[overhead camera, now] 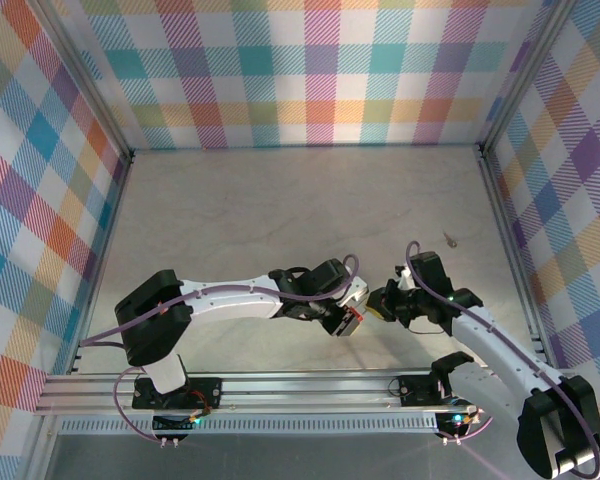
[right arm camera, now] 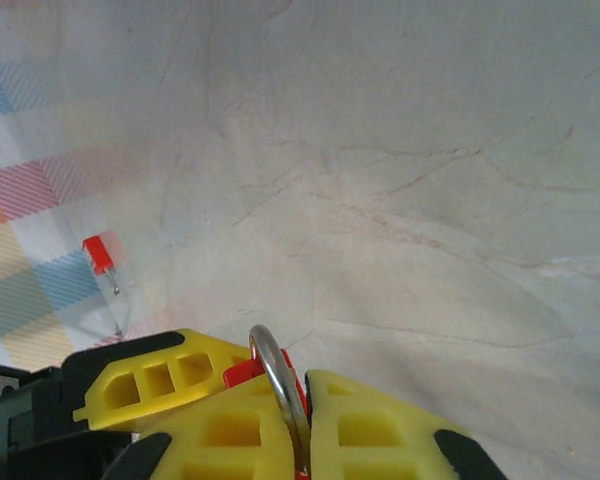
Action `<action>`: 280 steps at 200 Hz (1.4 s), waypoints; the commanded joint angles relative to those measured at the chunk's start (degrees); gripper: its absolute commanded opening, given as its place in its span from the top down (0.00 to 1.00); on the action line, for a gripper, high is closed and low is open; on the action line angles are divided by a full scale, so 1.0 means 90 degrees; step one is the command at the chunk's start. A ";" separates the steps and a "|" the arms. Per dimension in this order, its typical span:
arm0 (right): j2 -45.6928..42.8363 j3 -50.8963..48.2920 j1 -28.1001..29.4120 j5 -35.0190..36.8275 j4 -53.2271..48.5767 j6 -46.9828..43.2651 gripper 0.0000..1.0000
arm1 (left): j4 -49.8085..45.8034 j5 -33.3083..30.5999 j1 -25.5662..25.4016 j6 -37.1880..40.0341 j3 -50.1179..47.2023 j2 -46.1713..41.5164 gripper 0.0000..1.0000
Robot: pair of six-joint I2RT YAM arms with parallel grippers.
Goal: Unlock with the key
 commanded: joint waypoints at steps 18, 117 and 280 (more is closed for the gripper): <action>-0.0191 0.0351 -0.0418 0.0679 -0.0466 0.0299 1.00 | -0.0071 -0.0583 -0.0060 0.0008 -0.0377 -0.0239 0.97; -0.0035 0.0541 -0.0575 0.0095 -0.0220 0.0497 0.55 | -0.0271 -0.0983 -0.0085 0.0075 -0.0451 -0.0162 0.99; 0.0382 0.0786 0.0440 -0.0708 0.0752 0.0973 0.81 | -0.0576 -0.1182 0.0159 0.0052 -0.0149 -0.0757 0.99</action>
